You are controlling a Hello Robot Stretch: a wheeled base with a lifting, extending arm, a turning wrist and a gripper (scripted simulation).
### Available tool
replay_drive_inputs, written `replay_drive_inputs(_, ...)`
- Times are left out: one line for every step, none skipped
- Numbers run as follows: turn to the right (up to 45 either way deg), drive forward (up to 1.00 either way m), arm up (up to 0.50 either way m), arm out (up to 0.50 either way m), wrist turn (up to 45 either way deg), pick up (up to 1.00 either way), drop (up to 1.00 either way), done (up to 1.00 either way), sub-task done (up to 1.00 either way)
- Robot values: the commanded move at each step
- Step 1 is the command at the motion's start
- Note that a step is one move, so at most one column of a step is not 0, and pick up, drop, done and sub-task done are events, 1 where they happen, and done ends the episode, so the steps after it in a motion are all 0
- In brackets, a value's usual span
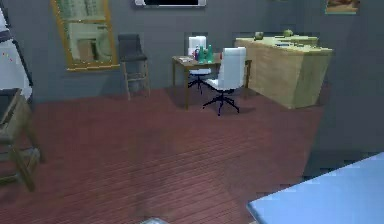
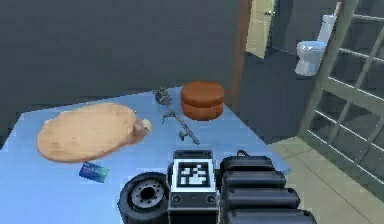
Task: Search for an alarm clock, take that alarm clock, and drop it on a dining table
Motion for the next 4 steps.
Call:
replay_drive_inputs(-45.0,0.00,0.00,0.00,0.0,0.00,0.00,0.00,0.00)
replay_drive_inputs(-24.0,0.00,0.00,0.00,0.0,0.00,0.00,0.00,0.00)
replay_drive_inputs(45.0,0.00,0.00,0.00,0.0,0.00,0.00,0.00,0.00)
replay_drive_inputs(39.0,0.00,0.00,0.00,0.0,0.00,0.00,0.00,0.00)
